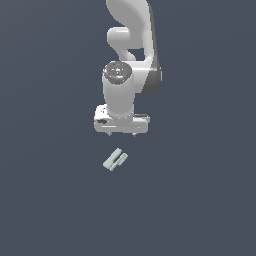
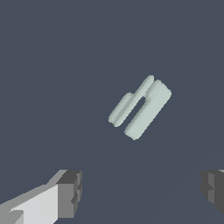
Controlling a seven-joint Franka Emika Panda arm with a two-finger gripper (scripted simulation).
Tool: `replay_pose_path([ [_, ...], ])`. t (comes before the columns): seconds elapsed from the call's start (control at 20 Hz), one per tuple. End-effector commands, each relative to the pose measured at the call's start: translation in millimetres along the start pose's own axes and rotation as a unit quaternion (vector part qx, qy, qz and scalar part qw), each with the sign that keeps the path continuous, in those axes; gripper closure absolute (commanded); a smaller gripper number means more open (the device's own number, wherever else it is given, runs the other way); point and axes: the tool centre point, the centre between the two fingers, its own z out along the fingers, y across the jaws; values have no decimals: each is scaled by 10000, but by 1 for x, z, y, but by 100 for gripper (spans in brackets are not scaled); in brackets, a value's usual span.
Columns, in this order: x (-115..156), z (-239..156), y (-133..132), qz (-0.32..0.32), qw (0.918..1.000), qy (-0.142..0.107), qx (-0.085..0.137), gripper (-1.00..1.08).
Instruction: Pick up the object and move it to a goal position.
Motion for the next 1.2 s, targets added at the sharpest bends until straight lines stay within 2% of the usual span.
replay_pose_path([
  [0.0, 0, 0, 0, 0, 10000, 0, 0, -92],
  [0.65, -2, -8, 11, -169, 9998, -22, -107, -92],
  [1.15, 10, 10, 13, 436, 9990, 40, -50, -92],
])
